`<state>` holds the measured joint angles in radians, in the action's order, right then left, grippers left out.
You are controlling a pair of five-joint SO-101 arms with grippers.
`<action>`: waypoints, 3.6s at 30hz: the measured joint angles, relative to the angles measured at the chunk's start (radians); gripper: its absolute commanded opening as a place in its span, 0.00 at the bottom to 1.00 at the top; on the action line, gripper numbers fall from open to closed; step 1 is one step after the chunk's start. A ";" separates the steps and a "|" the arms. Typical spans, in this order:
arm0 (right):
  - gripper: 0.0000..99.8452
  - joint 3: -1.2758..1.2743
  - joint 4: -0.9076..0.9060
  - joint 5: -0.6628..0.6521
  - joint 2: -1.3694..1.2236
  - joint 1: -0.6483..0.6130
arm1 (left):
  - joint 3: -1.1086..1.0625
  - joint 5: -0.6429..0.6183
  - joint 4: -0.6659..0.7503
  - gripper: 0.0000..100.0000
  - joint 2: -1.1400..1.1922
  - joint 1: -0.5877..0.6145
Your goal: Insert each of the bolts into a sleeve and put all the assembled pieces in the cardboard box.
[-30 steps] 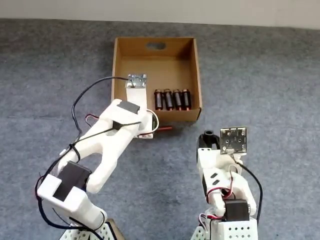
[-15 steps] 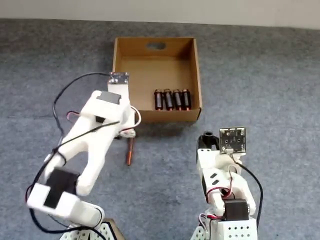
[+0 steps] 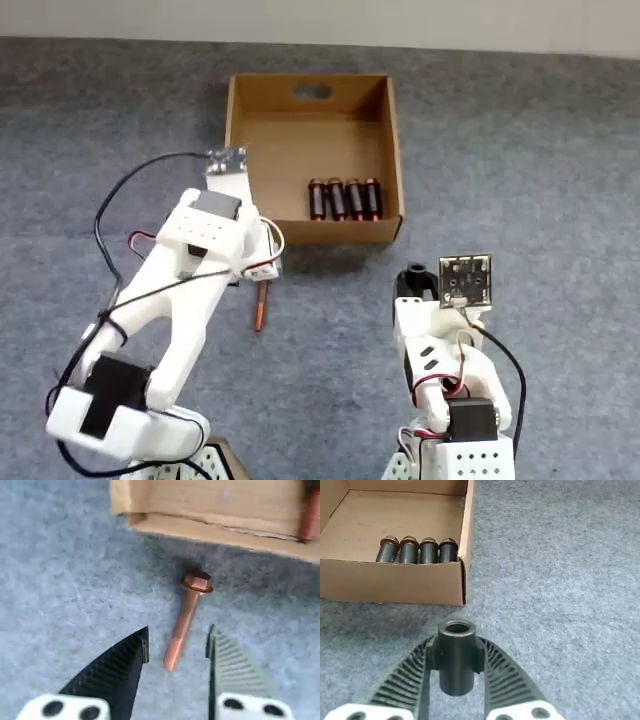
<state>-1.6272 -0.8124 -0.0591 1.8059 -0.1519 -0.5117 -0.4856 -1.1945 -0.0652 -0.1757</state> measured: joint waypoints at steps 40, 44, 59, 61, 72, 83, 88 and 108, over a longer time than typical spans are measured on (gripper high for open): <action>0.01 0.000 0.000 0.000 0.009 -0.167 | 0.083 -0.023 -0.060 0.01 -0.284 -0.087; 0.01 0.000 0.000 0.000 0.009 -0.247 | 0.083 -0.023 0.008 0.01 -0.359 -0.150; 0.01 0.000 0.213 0.000 0.009 -0.324 | 0.081 -0.023 0.218 0.01 -0.568 -0.279; 0.01 0.000 0.288 0.000 0.009 -0.324 | 0.081 -0.025 0.242 0.01 -0.603 -0.276; 0.01 0.000 0.519 0.000 0.009 -0.324 | 0.081 -0.025 0.408 0.01 -0.718 -0.282; 0.01 -0.023 0.525 0.000 0.011 -0.324 | -0.098 0.270 0.631 0.01 -0.727 -0.430; 0.01 -0.040 0.525 0.000 0.011 -0.324 | -0.129 0.328 0.701 0.01 -0.727 -0.442; 0.01 -0.040 0.525 0.000 0.011 -0.324 | -0.483 0.339 1.025 0.01 -0.999 -0.420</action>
<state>-1.6671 -0.2877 -0.0591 1.8167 -0.4757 -0.9950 -0.1465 -0.1695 -1.0641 -0.5961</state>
